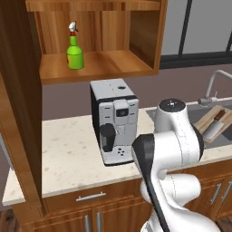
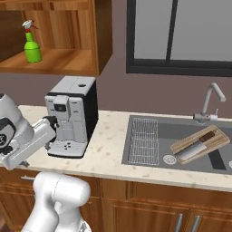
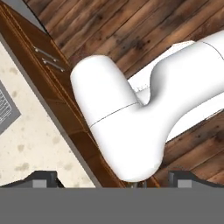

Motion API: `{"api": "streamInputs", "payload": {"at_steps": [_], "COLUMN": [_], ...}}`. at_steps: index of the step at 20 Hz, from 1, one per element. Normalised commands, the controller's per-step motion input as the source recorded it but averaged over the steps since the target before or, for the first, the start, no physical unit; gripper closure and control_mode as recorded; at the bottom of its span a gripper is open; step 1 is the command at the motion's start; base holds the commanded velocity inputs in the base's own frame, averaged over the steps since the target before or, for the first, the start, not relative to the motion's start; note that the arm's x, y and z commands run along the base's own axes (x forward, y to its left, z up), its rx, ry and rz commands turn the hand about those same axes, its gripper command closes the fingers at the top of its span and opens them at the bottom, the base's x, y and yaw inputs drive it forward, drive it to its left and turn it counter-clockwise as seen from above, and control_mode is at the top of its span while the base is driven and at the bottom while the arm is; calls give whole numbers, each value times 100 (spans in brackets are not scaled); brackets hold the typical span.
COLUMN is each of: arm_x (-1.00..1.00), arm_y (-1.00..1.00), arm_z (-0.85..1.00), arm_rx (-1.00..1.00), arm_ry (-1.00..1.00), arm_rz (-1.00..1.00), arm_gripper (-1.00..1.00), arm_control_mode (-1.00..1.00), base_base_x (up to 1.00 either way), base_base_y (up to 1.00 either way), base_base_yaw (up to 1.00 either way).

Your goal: Move the cutting board and knife to the sink. Then move spray from the cabinet to the counter.

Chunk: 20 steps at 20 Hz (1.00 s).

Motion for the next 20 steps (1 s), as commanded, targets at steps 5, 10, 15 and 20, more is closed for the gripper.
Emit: {"api": "streamInputs", "payload": {"at_steps": [5, 10, 15, 20], "arm_x": [-33, -26, -45, -45], "arm_y": [-4, 9, 92, 97], "arm_z": [22, 36, 29, 32], "arm_rx": [37, 40, 20, 15], "arm_ry": [-39, -52, -54, -41], "arm_rz": [0, -2, -33, -54], "arm_gripper": [-100, -100, -100, -100], "arm_control_mode": [-100, -100, -100, -100], "base_base_x": [0, 0, 0, 0], "base_base_y": [0, 0, 0, 0], "base_base_yaw": [0, 0, 0, 0]}}
